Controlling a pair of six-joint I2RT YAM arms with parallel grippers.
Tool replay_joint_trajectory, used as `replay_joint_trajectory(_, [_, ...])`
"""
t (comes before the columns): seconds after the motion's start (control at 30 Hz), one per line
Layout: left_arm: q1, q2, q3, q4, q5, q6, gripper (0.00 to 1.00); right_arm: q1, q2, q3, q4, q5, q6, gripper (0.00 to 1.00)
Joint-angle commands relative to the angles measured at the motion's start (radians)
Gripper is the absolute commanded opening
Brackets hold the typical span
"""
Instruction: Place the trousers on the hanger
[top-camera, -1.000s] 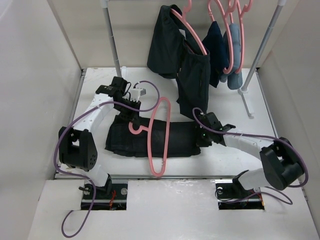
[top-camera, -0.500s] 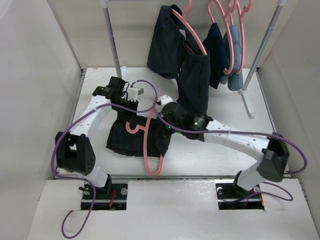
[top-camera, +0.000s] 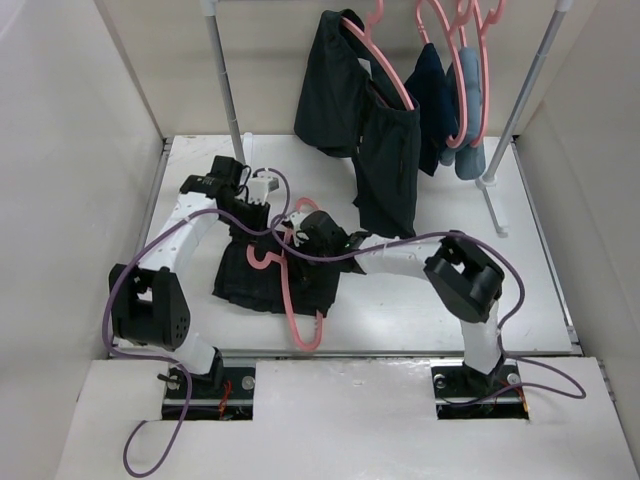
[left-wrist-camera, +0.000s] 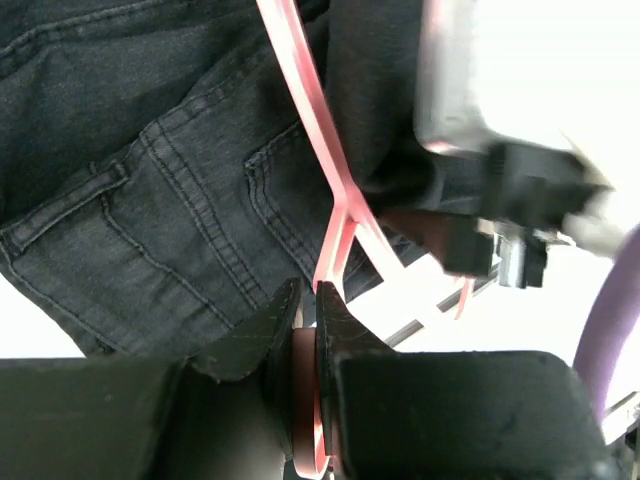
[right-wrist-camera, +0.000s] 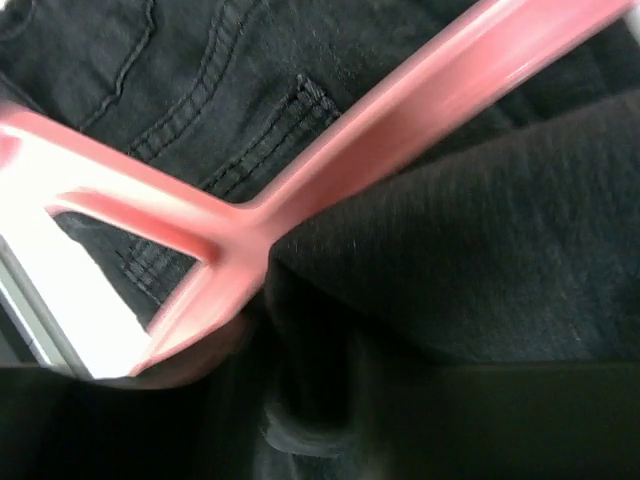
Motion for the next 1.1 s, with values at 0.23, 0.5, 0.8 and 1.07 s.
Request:
replay_joint_trajectory(0.23, [0.016,-0.054,-0.002,0.022,0.019,0.02,0.0,0.028,-0.249,0.069,-0.321,0.071,-0.236,0.76])
replay_joint_trajectory(0.5, [0.016,-0.035,0.027,0.012,0.01,0.02,0.0,-0.033,-0.484,-0.045,-0.229,0.084,-0.173,0.36])
replay_joint_trajectory(0.8, [-0.002,-0.035,0.121,-0.021,0.038,0.04,0.0,-0.111,-0.013,0.078,0.118,-0.188,0.006,0.0])
replay_joint_trajectory(1.07, [-0.12,-0.035,0.178,-0.021,0.111,0.059,0.0,-0.065,0.284,0.197,0.241,-0.274,0.201,0.0])
